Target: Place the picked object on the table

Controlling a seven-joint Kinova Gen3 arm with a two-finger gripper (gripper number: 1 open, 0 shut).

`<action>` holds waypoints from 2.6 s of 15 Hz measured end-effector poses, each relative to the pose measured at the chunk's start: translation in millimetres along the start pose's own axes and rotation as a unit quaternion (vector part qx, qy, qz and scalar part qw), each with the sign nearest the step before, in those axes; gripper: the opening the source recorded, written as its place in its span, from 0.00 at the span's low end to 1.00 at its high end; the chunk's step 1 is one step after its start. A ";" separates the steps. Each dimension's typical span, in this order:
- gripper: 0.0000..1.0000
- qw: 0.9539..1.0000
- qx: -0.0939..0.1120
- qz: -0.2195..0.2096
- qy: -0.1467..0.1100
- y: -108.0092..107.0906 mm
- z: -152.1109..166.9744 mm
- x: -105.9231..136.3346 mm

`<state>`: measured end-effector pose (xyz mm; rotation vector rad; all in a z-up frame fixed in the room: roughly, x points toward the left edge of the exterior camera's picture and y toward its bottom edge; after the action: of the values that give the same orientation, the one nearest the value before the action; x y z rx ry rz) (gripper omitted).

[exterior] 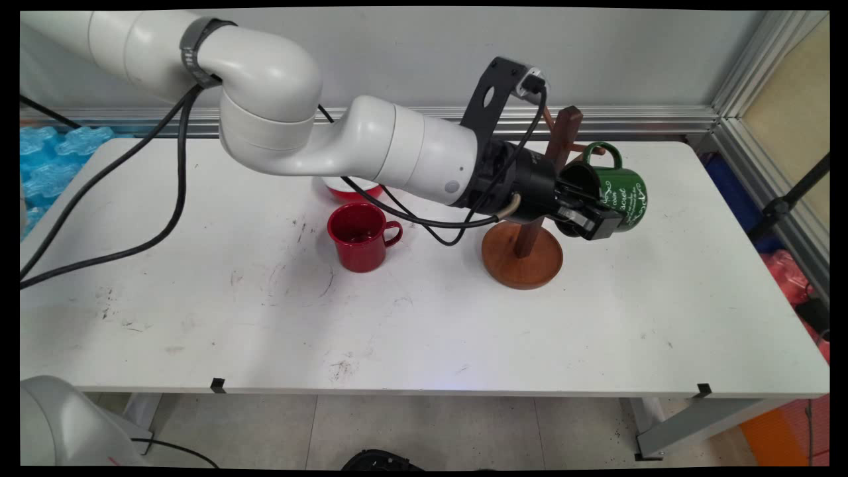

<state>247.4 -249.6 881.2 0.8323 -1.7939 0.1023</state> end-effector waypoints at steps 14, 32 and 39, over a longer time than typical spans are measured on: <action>0.00 1.000 -0.010 -0.005 0.003 8.9 3.2 2.9; 0.00 1.000 -0.020 -0.002 -0.004 14.6 0.0 7.6; 0.00 1.000 -0.016 0.011 -0.020 8.1 -13.2 10.0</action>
<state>251.7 -242.4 897.6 0.7968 -1.8383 0.0724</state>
